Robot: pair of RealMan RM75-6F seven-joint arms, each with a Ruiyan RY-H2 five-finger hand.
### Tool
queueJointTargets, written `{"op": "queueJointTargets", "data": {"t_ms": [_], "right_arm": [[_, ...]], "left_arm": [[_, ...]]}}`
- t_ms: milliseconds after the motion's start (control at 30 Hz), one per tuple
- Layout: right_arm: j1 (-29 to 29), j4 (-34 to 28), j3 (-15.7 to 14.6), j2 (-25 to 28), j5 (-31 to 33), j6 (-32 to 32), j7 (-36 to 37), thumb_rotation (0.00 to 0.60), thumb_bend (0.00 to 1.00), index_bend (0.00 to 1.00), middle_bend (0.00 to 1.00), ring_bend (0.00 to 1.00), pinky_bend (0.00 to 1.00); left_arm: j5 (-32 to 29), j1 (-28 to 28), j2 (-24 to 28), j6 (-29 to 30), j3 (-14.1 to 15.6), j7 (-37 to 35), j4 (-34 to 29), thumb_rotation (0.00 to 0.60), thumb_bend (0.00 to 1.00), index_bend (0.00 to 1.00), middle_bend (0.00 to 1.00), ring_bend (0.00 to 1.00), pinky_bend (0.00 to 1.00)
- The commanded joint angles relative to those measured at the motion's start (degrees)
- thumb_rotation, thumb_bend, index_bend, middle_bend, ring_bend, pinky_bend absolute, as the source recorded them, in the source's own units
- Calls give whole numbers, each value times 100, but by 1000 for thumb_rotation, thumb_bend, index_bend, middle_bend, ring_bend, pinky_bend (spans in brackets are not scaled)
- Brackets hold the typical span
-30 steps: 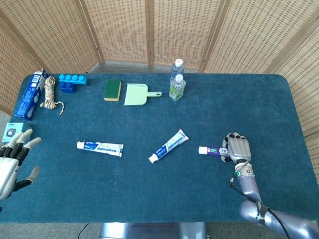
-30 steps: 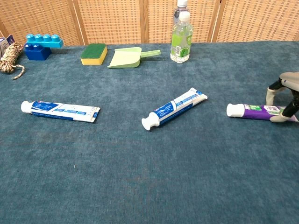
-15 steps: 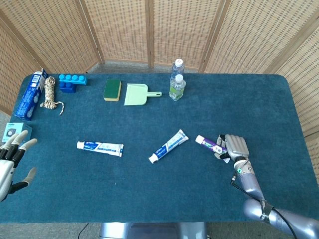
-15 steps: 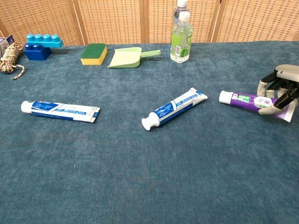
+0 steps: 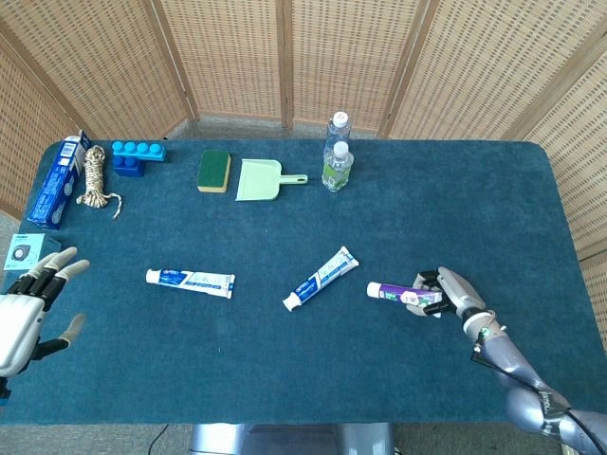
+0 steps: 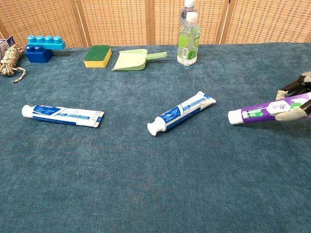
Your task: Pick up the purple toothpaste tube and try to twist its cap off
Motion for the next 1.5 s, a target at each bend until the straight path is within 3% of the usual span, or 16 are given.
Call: {"op": "queueJointTargets", "data": {"t_ms": [33, 467, 767, 900, 967, 1233, 1500], "right_arm": [[-176, -171, 219, 485, -618, -786, 1211, 600, 555, 944, 744, 742, 741], [-412, -372, 637, 842, -1464, -1270, 3562, 600, 566, 948, 756, 770, 760], [-491, -667, 782, 1122, -2031, -1451, 5027, 600, 571, 948, 756, 774, 763], [-544, -902, 790, 1250, -2274, -1359, 5786, 600, 570, 949, 756, 782, 766], [-566, -1025, 762, 1332, -2470, -1256, 6171, 600, 572, 949, 756, 782, 767], [-400, -1307, 232, 1695, -3547, -642, 7681, 600, 572, 948, 757, 782, 768], [109, -1263, -680, 1945, -4479, 208, 8996, 600, 572, 948, 757, 782, 770]], "left_arm": [[-37, -92, -10, -92, -48, 85, -62, 600, 356, 177, 128, 130, 260], [11, -394, -194, -397, -141, 272, -100, 600, 355, 265, 181, 171, 296], [-58, -685, -442, -692, -244, 468, -59, 600, 356, 262, 209, 202, 327], [-137, -917, -583, -920, -348, 607, -73, 600, 356, 259, 215, 213, 221], [-179, -1056, -652, -1049, -415, 667, -94, 600, 356, 256, 211, 213, 220], [-415, -1543, -991, -1451, -648, 942, -123, 600, 356, 247, 201, 212, 227], [-615, -1957, -1289, -1722, -819, 1215, -155, 600, 356, 229, 184, 210, 321]]}}
